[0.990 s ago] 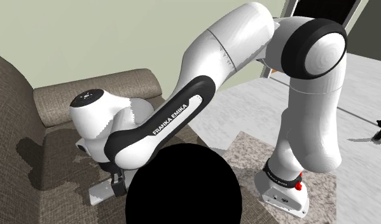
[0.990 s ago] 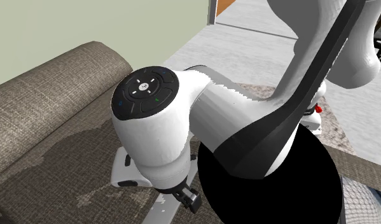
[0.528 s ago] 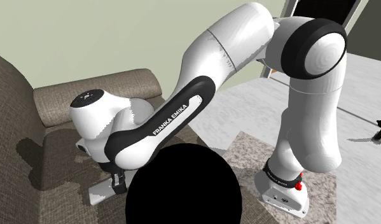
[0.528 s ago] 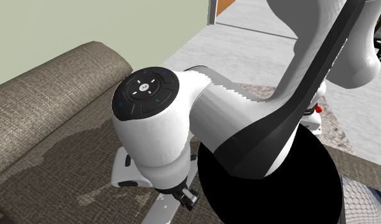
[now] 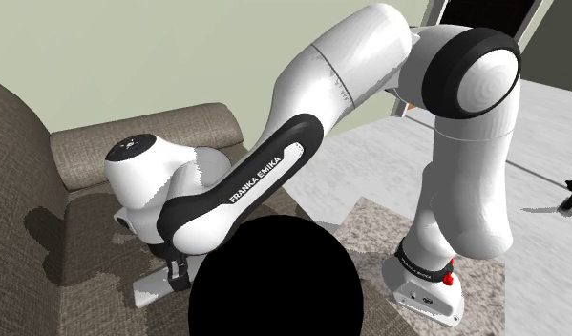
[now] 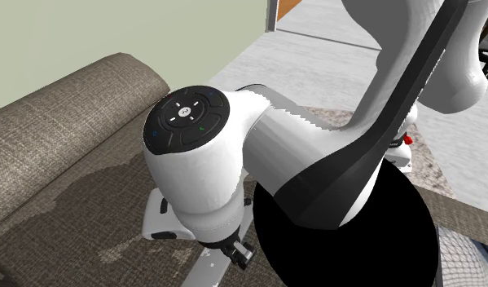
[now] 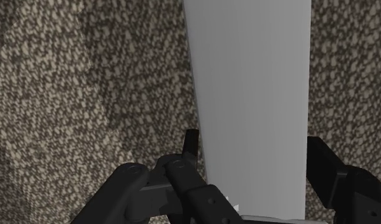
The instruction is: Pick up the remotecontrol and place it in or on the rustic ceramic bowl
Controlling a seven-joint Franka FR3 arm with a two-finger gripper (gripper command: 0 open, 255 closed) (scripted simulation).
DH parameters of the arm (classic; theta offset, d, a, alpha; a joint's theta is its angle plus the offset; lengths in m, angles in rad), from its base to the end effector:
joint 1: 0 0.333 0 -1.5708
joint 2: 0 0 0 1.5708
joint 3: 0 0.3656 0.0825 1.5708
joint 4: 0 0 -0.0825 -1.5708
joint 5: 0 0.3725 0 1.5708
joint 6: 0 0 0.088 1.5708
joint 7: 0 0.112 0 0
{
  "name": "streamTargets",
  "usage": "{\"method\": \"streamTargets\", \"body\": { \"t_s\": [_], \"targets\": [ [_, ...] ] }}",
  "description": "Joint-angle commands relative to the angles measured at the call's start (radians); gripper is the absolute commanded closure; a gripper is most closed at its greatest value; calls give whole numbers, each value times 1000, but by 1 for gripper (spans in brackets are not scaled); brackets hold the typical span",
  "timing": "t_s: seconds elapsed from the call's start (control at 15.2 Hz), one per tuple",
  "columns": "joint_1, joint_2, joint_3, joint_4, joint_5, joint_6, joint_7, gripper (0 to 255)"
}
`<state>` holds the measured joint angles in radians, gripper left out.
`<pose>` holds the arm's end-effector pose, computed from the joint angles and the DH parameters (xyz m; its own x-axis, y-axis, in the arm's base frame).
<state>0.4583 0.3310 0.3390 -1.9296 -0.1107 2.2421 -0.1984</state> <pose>0.4480 0.4317 0.3754 0.4999 0.8661 0.0077 0.8660 -0.4997 -0.0204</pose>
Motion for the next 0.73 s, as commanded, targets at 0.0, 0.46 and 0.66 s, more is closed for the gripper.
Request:
{"method": "streamTargets", "body": {
  "t_s": [0.0,0.46,0.66],
  "targets": [
    [-1,-7,1,4,4,-11,-2,255],
    [-8,-54,9,39,25,-91,-15,255],
    [-10,-72,12,58,33,-127,-19,255]
  ]
}}
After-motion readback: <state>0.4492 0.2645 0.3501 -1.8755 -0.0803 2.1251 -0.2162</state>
